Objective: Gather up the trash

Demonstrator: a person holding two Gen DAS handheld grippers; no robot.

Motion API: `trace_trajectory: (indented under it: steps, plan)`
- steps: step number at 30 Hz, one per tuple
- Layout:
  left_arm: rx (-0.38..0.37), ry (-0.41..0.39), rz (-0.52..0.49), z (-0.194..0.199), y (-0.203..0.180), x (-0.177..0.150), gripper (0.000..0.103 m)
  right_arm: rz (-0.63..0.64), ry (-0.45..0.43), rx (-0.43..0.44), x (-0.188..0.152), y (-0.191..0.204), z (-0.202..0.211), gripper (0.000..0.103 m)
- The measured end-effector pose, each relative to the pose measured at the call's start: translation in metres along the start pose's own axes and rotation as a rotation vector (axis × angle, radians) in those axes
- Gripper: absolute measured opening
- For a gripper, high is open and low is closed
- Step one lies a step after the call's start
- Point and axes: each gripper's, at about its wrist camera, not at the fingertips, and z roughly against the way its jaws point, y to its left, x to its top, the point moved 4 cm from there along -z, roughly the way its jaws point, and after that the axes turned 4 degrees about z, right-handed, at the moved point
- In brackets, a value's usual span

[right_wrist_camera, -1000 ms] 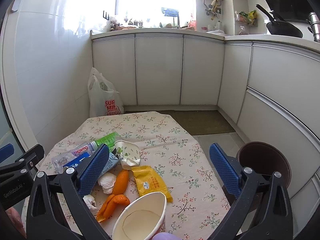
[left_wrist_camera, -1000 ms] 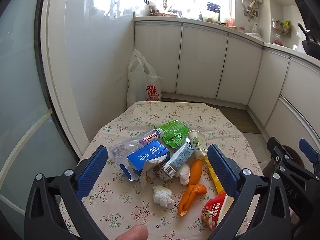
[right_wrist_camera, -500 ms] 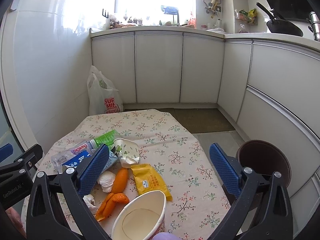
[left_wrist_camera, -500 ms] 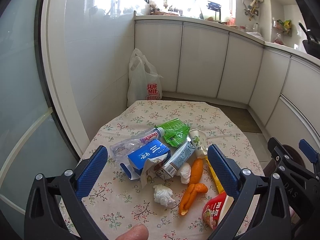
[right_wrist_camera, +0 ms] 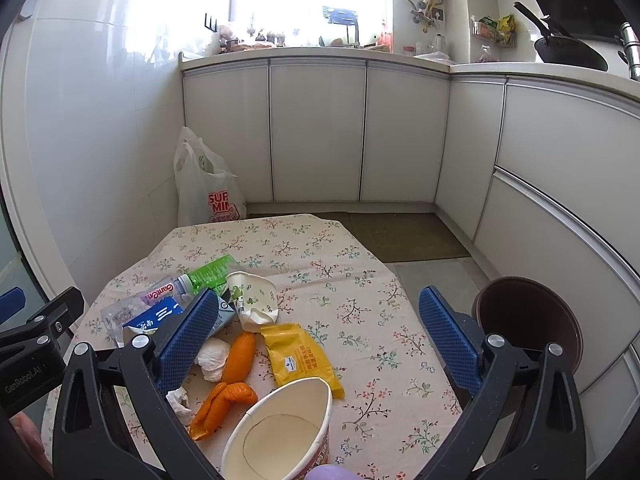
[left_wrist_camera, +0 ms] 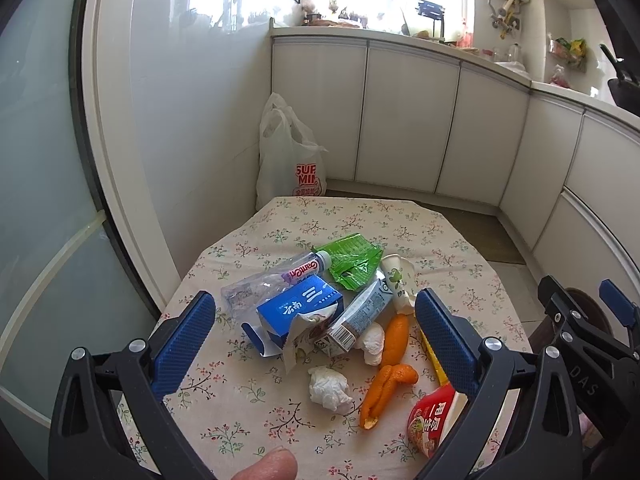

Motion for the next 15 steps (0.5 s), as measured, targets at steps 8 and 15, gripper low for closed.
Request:
trace_trajectory:
  steps: [8, 15]
  plan:
    - [0.002, 0.002, 0.0, -0.0002, 0.0007, 0.0, 0.097, 0.001, 0.002, 0.0, 0.0002, 0.0002, -0.0004, 0.096]
    - [0.005, 0.004, 0.004, -0.0007, 0.0026, 0.0001, 0.097, 0.004, 0.005, 0.001, -0.0009, 0.0004, -0.0013, 0.096]
